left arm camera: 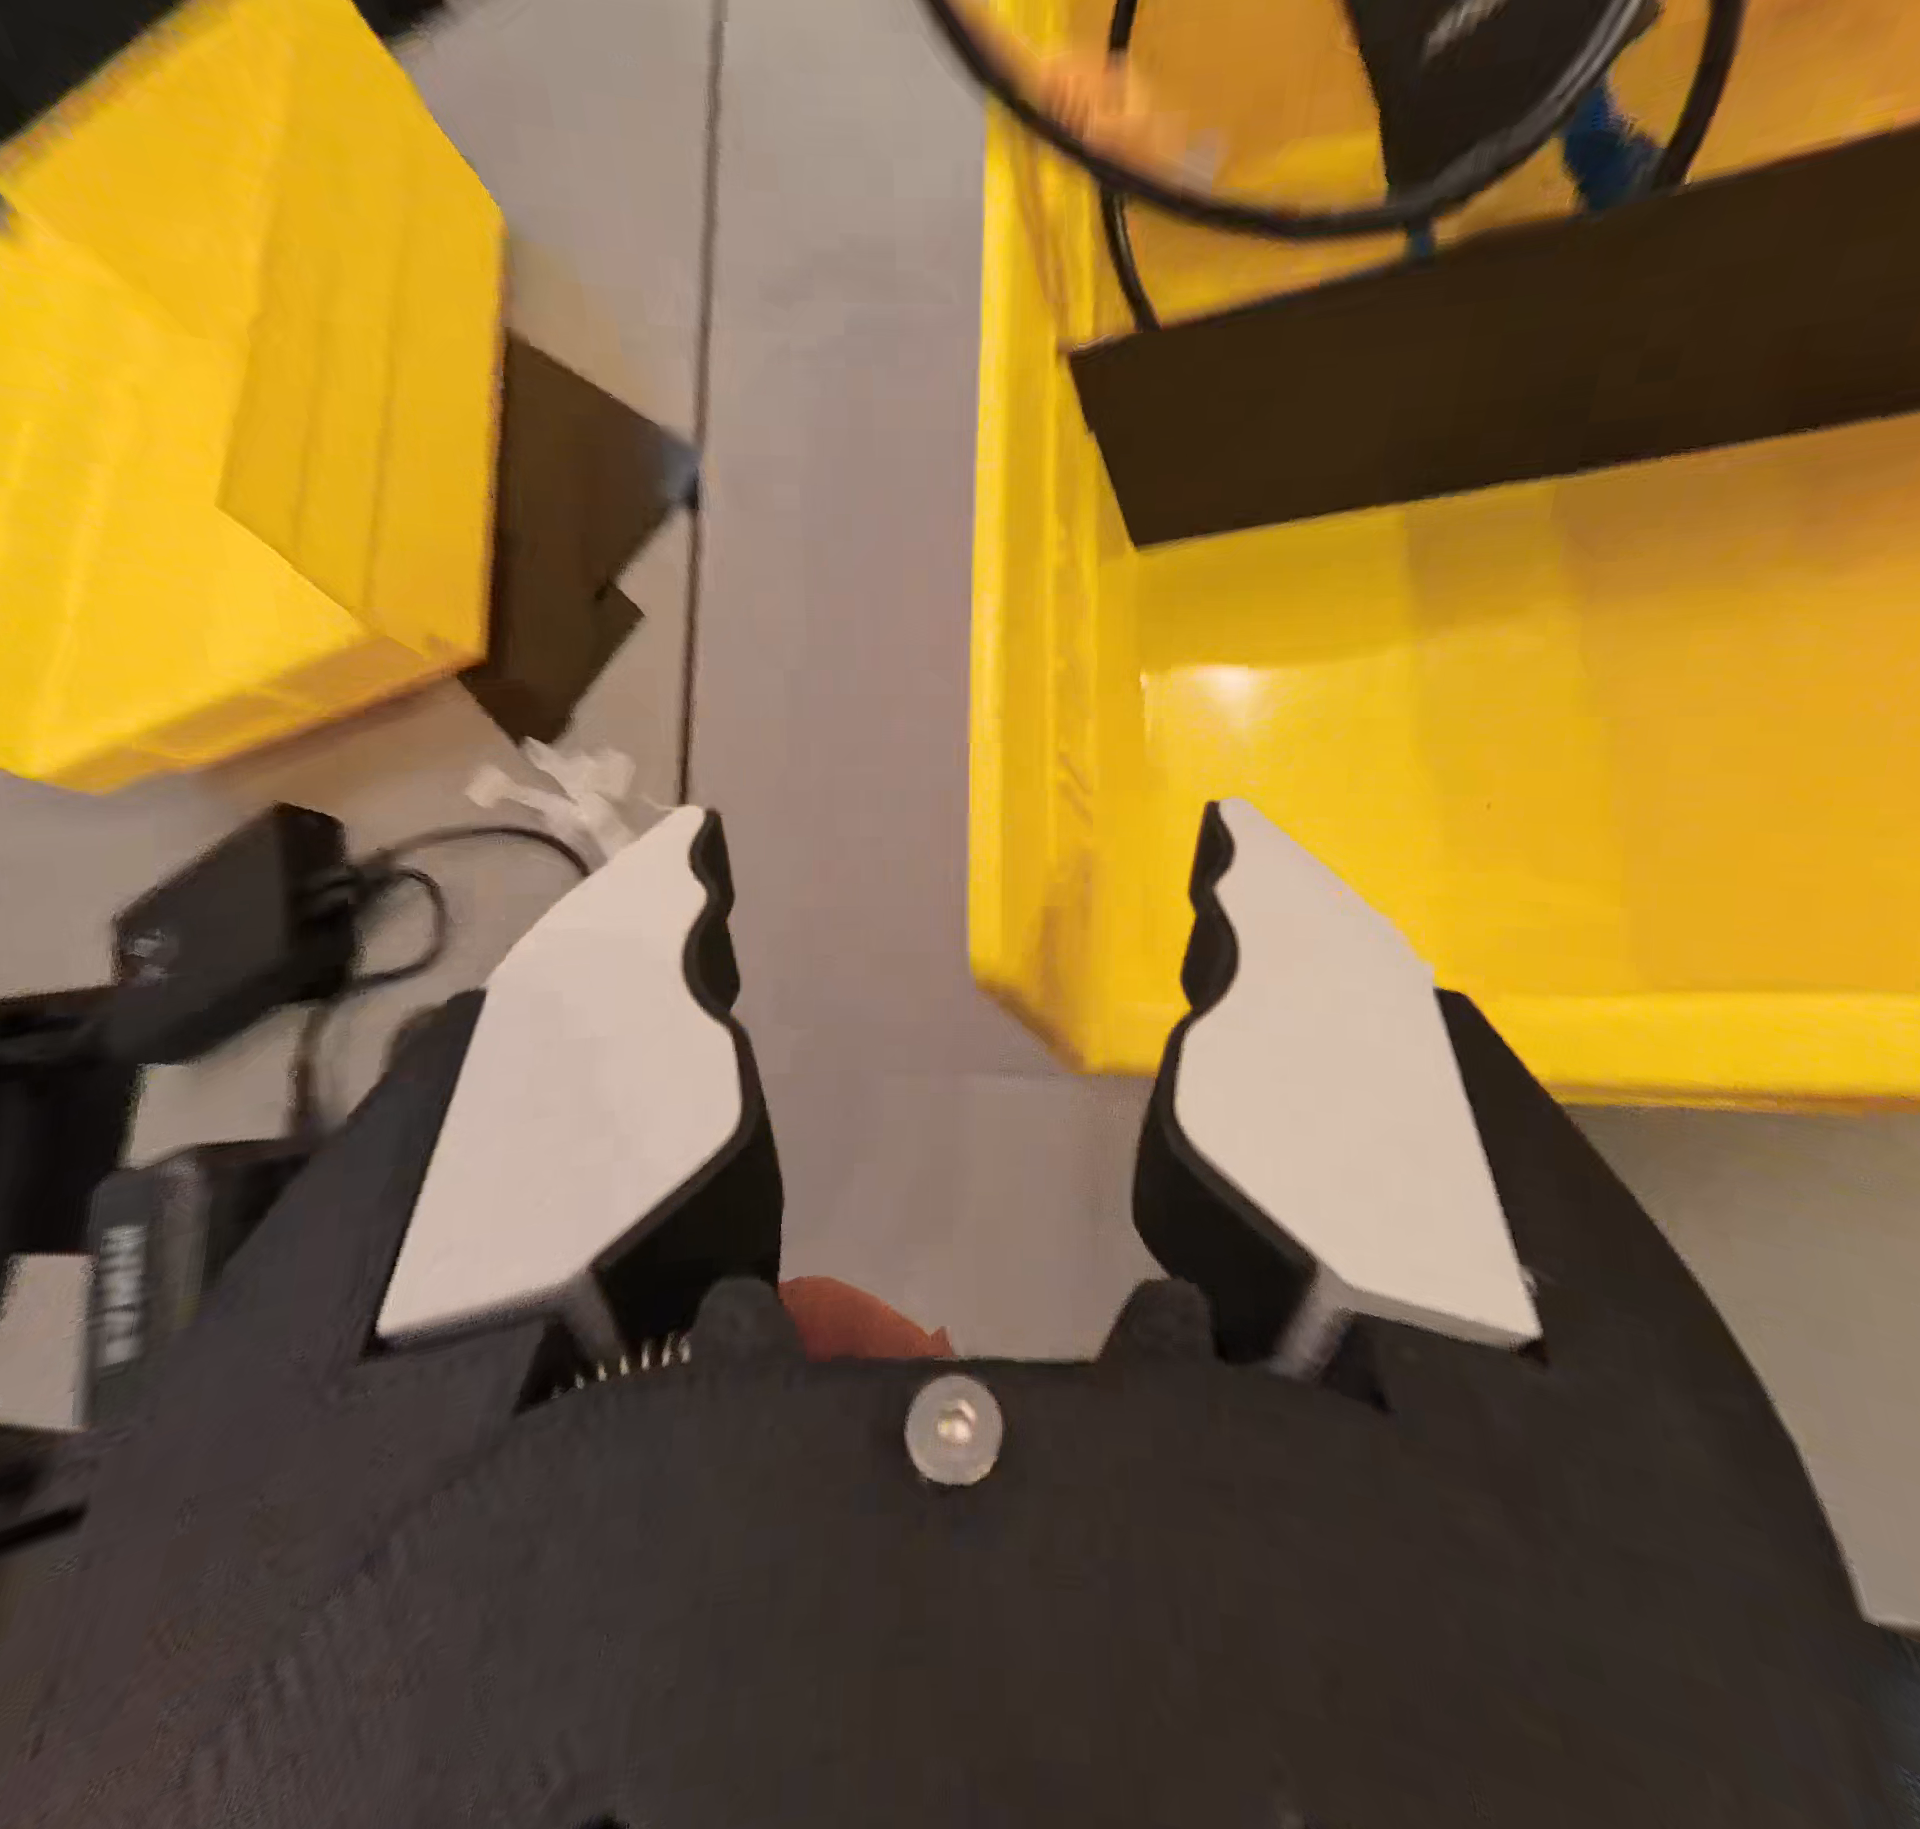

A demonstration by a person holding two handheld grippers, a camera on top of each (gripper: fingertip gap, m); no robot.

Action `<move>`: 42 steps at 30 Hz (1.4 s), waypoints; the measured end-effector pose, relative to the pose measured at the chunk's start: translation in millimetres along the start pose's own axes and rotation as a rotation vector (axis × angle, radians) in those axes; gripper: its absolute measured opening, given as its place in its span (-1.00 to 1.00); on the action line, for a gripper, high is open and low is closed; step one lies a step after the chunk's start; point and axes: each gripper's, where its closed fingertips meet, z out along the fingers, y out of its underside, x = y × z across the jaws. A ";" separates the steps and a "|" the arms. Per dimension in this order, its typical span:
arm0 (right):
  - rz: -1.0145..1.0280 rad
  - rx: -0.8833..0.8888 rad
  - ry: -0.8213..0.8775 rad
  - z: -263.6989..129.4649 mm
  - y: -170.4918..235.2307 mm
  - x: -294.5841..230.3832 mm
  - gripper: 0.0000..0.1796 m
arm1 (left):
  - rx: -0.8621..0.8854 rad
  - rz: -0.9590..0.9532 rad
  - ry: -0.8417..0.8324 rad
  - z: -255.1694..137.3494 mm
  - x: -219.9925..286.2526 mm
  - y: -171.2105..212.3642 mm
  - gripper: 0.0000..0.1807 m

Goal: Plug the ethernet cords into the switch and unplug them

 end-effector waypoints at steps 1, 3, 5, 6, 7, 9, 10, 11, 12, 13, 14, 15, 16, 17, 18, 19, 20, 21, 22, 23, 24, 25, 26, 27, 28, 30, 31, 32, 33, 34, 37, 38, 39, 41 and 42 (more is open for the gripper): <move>0.018 0.001 0.015 -4.4 3.4 8.1 -0.99 | -0.031 -0.034 0.056 7.7 3.2 8.8 -0.05; 0.052 0.005 0.055 -12.6 10.0 25.0 -0.99 | -0.061 -0.092 0.141 21.0 13.1 19.2 -0.21; 0.087 0.007 0.085 -20.5 16.8 40.2 -0.99 | -0.013 -0.147 0.101 26.9 4.6 15.6 -0.49; 0.100 0.005 0.105 -24.5 20.4 47.7 -0.99 | -0.002 -0.163 0.107 28.0 4.2 14.2 -0.61; 0.110 0.005 0.128 -28.6 23.8 55.8 -0.99 | -0.002 -0.159 0.128 28.8 8.3 14.1 -0.86; 0.141 0.016 0.167 -36.5 29.5 71.6 -0.99 | 0.004 -0.170 0.147 27.0 10.8 14.6 -0.91; 0.154 0.021 0.183 -40.1 32.2 78.8 -0.99 | -0.001 -0.211 0.193 24.4 14.7 15.3 -0.95; 0.165 0.021 0.196 -43.0 35.3 85.5 -0.99 | 0.000 -0.234 0.200 22.7 15.3 17.1 -0.97; 0.178 0.024 0.208 -46.2 37.7 91.6 -0.99 | 0.005 -0.223 0.176 21.1 13.3 19.2 -0.97; 0.187 0.025 0.220 -49.1 40.1 97.3 -0.99 | 0.007 -0.205 0.162 19.3 12.4 21.4 -0.97; 0.188 0.022 0.233 -51.9 42.3 102.3 -0.98 | 0.004 -0.210 0.166 17.3 11.8 23.7 -0.97; 0.191 0.020 0.244 -54.4 44.3 107.0 -0.98 | -0.002 -0.229 0.173 15.3 10.5 25.9 -0.97; 0.195 0.020 0.253 -56.7 46.1 110.9 -0.98 | -0.006 -0.233 0.169 13.4 7.9 28.5 -0.98; 0.199 0.021 0.255 -58.6 47.5 113.7 -0.99 | -0.008 -0.233 0.157 11.5 4.2 31.7 -0.98; 0.206 0.024 0.254 -60.1 48.8 115.7 -0.99 | -0.011 -0.243 0.153 9.5 1.0 35.0 -0.98; 0.212 0.028 0.254 -61.5 49.7 117.2 -0.99 | -0.013 -0.257 0.153 7.8 -1.9 38.6 -0.98; 0.212 0.031 0.254 -62.4 50.5 118.1 -0.99 | -0.014 -0.267 0.151 6.6 -4.9 41.7 -0.98; 0.214 0.036 0.252 -62.7 50.8 118.4 -0.99 | -0.014 -0.276 0.156 5.6 -7.0 43.6 -0.98; 0.219 0.042 0.247 -62.6 50.7 118.4 -0.98 | -0.013 -0.280 0.162 5.4 -8.3 44.3 -0.98; 0.226 0.047 0.241 -62.6 50.1 118.2 -0.98 | -0.012 -0.282 0.157 6.0 -10.4 44.6 -0.98; 0.227 0.051 0.236 -63.1 49.0 117.6 -0.97 | -0.012 -0.280 0.154 6.2 -11.6 44.4 -0.98; 0.230 0.066 0.240 -65.4 45.5 117.9 -0.84 | -0.006 -0.272 0.147 5.8 -12.4 43.6 -0.90; 0.234 0.095 0.253 -70.1 39.7 118.8 -0.68 | 0.000 -0.263 0.119 4.4 -16.3 42.5 -0.65; 0.232 0.127 0.278 -76.8 32.4 120.1 -0.58 | 0.005 -0.244 0.085 1.7 -21.1 41.0 -0.44; 0.220 0.158 0.311 -84.1 24.2 120.7 -0.52 | 0.015 -0.216 0.048 -2.3 -25.3 38.0 -0.32; 0.169 0.210 0.377 -98.9 5.8 118.0 -0.42 | 0.065 -0.156 0.004 -13.3 -26.9 25.2 -0.21; 0.125 0.240 0.401 -106.3 -7.2 112.7 -0.40 | 0.091 -0.132 -0.016 -19.8 -25.5 16.8 -0.19; 0.067 0.284 0.414 -113.8 -24.4 102.5 -0.42 | 0.126 -0.116 -0.019 -27.4 -20.0 5.4 -0.19; 0.002 0.326 0.414 -119.9 -43.3 88.1 -0.43 | 0.174 -0.102 -0.007 -36.6 -10.1 -9.5 -0.19; -0.070 0.354 0.392 -122.6 -62.0 69.1 -0.43 | 0.225 -0.084 0.010 -46.8 3.2 -26.0 -0.20; -0.264 0.428 0.246 -116.7 -114.3 -5.2 -0.40 | 0.348 0.021 0.132 -74.0 70.0 -74.5 -0.23; -0.301 0.468 0.143 -110.3 -129.6 -38.4 -0.39 | 0.368 0.077 0.174 -80.3 96.8 -86.9 -0.22; -0.324 0.518 0.031 -104.0 -143.1 -73.7 -0.37 | 0.379 0.139 0.216 -84.5 125.4 -96.5 -0.21; -0.347 0.569 -0.175 -87.3 -158.7 -137.8 -0.34 | 0.388 0.276 0.308 -88.2 187.2 -106.9 -0.19; -0.361 0.560 -0.272 -75.5 -160.4 -166.6 -0.26 | 0.393 0.337 0.355 -88.9 217.9 -108.9 -0.16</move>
